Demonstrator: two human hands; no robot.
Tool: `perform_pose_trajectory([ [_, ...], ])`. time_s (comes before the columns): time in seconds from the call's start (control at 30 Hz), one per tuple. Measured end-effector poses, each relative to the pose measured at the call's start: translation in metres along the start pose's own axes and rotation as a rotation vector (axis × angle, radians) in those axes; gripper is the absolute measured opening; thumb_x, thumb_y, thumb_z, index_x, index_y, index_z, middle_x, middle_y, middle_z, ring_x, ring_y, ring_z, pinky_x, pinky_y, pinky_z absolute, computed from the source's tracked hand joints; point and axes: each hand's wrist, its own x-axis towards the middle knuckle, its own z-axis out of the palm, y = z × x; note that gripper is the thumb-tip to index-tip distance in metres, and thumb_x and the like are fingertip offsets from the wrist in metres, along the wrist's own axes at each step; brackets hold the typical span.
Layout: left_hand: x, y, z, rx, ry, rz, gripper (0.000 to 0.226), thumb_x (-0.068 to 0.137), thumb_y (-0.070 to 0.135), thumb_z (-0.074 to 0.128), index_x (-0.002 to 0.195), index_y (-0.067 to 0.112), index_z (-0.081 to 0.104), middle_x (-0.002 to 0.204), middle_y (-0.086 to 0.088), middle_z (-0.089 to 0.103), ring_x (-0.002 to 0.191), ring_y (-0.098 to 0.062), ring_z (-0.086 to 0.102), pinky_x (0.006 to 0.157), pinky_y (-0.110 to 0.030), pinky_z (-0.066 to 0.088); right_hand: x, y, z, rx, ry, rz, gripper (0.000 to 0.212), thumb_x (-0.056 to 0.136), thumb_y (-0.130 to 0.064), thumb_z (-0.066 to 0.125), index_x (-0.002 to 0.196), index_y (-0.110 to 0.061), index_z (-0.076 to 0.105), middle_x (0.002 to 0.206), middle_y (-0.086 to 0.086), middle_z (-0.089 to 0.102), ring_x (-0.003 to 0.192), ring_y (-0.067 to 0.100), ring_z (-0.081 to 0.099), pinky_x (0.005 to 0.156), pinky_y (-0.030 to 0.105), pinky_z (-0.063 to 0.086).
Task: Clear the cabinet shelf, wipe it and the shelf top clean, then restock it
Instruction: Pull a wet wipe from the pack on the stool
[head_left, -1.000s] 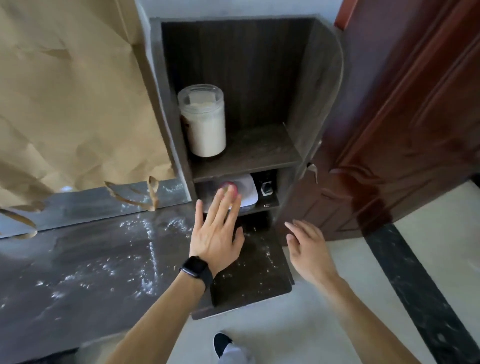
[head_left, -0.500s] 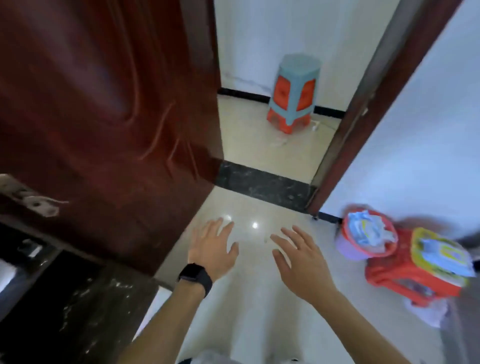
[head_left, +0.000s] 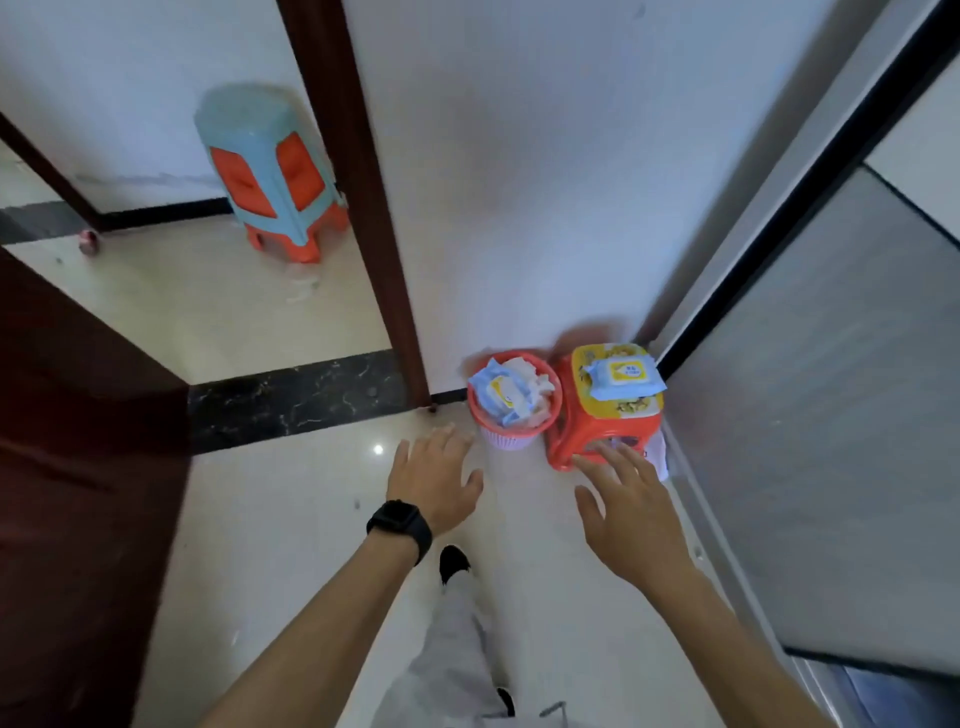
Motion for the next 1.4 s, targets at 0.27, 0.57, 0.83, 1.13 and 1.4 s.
perform_pose_trajectory([
  [0.27, 0.154, 0.065, 0.015, 0.036, -0.144, 0.163, 0.056, 0.086, 0.044, 0.043, 0.142, 0.036, 0.042, 0.143, 0.007, 0.050, 0.127, -0.018, 0.050, 0.104, -0.041, 0.037, 0.087, 0.089, -0.010, -0.008, -0.071, 0.254, 0.036, 0.086, -0.030, 0.061, 0.120, -0.023, 0.067, 0.126, 0.010, 0.065, 0.121, 0.038, 0.057, 0.092, 0.049, 0.053],
  [0.57, 0.285, 0.148, 0.015, 0.075, -0.306, 0.301, 0.056, 0.088, 0.043, 0.040, 0.142, 0.030, 0.041, 0.147, 0.004, 0.046, 0.132, -0.023, 0.044, 0.109, -0.047, 0.033, 0.166, 0.158, -0.038, -0.008, -0.147, 0.438, 0.049, 0.086, -0.041, 0.038, 0.118, -0.020, 0.069, 0.125, 0.010, 0.067, 0.115, 0.033, 0.063, 0.095, 0.049, 0.053],
  [0.83, 0.368, 0.208, 0.052, 0.080, -0.353, 0.236, 0.050, 0.096, 0.039, 0.042, 0.145, 0.026, 0.038, 0.154, 0.000, 0.035, 0.143, -0.023, 0.029, 0.119, -0.049, 0.015, 0.232, 0.252, -0.010, -0.036, -0.334, 0.365, 0.037, 0.076, -0.031, 0.063, 0.111, -0.021, 0.071, 0.114, 0.003, 0.071, 0.101, 0.029, 0.068, 0.078, 0.038, 0.058],
  [1.13, 0.428, 0.238, 0.128, 0.090, -0.433, 0.054, 0.064, 0.092, 0.044, 0.047, 0.150, 0.026, 0.027, 0.161, -0.004, 0.022, 0.148, -0.025, 0.019, 0.119, -0.045, 0.014, 0.316, 0.363, 0.067, -0.021, -0.704, 0.198, 0.056, 0.101, -0.034, 0.039, 0.154, -0.025, 0.023, 0.159, -0.004, 0.027, 0.146, 0.018, 0.025, 0.112, 0.029, 0.030],
  [1.4, 0.513, 0.249, 0.235, 0.082, -0.541, 0.073, 0.073, 0.095, 0.043, 0.047, 0.157, 0.027, 0.010, 0.165, -0.004, -0.001, 0.151, -0.028, 0.003, 0.121, -0.050, 0.006, 0.363, 0.430, 0.193, -0.036, -0.701, 0.246, 0.061, 0.101, -0.030, 0.041, 0.156, -0.016, 0.018, 0.165, 0.008, 0.007, 0.151, 0.025, 0.014, 0.114, 0.038, 0.028],
])
